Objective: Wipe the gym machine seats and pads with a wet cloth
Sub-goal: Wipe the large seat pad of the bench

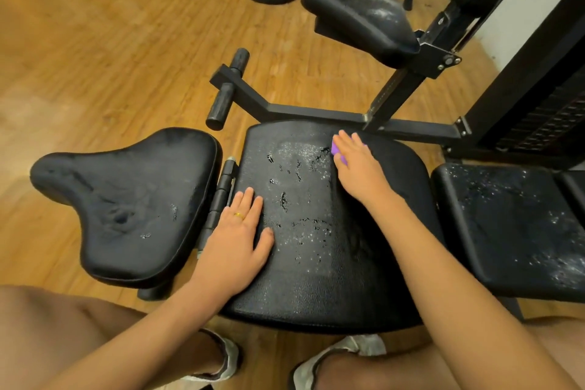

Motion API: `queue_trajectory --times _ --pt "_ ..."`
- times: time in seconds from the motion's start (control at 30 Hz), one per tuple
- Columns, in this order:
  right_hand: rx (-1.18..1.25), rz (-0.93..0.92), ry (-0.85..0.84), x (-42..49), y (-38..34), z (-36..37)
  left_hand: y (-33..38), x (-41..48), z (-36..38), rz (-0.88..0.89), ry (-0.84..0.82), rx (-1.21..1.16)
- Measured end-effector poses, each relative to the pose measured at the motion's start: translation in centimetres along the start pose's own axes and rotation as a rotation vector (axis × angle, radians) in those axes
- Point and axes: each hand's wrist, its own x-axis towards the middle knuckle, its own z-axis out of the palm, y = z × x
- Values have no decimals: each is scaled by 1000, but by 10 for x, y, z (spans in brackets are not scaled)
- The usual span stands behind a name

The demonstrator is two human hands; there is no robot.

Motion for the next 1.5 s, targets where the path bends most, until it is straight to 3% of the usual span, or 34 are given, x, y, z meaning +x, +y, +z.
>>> queue_trajectory --times 0.2,0.53,0.87,1.1,1.2,1.5 --pt "-26 -23 35 -1 -15 -6 3 0 -5 -14 15 10" --pt "59 -136 -57 -224 -21 20 1 0 -6 9 12 47" --pt "-9 -3 1 -77 -8 7 1 -2 -5 -10 -1 28" --pt "-9 -62 -32 -178 -11 15 -1 -2 -5 1 15 34" --pt "26 -28 -44 -178 -11 14 -1 0 -4 -4 14 29" --pt "-53 88 42 -11 4 -6 5 -1 -8 -34 21 3"
